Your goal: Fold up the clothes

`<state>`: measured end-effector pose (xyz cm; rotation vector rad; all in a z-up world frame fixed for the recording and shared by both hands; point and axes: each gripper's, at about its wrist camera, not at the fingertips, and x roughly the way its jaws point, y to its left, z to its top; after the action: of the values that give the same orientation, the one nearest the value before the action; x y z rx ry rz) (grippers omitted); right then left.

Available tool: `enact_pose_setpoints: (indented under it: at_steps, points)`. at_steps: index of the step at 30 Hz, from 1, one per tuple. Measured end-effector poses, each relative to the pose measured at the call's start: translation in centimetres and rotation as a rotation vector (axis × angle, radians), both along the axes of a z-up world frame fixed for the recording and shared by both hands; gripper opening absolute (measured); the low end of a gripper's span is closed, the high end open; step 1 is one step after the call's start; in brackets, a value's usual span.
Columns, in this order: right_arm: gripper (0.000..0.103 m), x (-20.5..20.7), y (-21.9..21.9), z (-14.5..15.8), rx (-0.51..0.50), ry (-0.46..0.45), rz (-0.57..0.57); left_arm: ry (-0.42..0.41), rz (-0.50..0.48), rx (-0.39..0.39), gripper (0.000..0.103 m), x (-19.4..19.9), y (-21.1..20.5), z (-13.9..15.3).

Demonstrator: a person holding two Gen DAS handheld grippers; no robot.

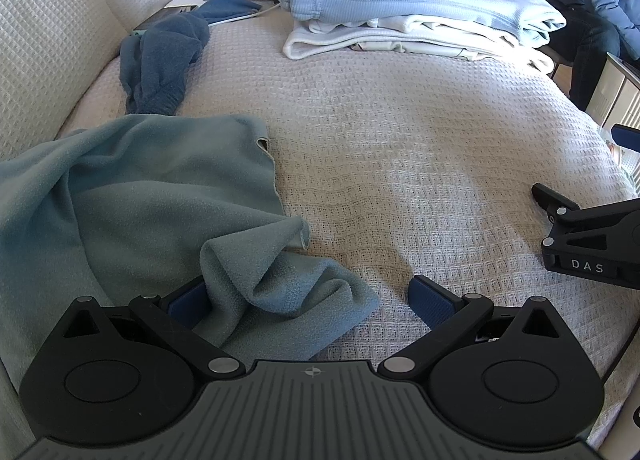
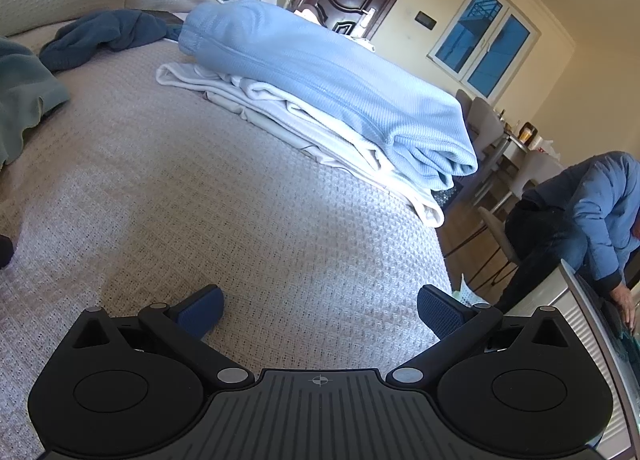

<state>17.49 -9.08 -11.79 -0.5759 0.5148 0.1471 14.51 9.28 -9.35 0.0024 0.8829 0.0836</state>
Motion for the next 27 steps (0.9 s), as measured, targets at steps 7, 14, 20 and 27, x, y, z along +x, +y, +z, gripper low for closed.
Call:
enact_pose_setpoints:
  at_steps: [7,14,20,27]
  points:
    - [0.103,0.0,0.02,-0.02,-0.005,-0.003,0.002,0.0,0.0,0.001,0.103,-0.05,-0.02,0.01]
    - [0.103,-0.03,0.03,-0.03,-0.008,-0.006,0.005,0.0,0.0,0.001,0.103,-0.1,-0.06,0.02]
    - [0.103,-0.03,0.03,-0.02,-0.009,-0.007,0.004,0.0,0.0,0.001,0.103,-0.08,-0.1,0.0]
    - [0.103,-0.03,0.02,-0.02,-0.008,-0.006,0.004,0.0,0.0,0.002,0.103,-0.04,-0.17,-0.02]
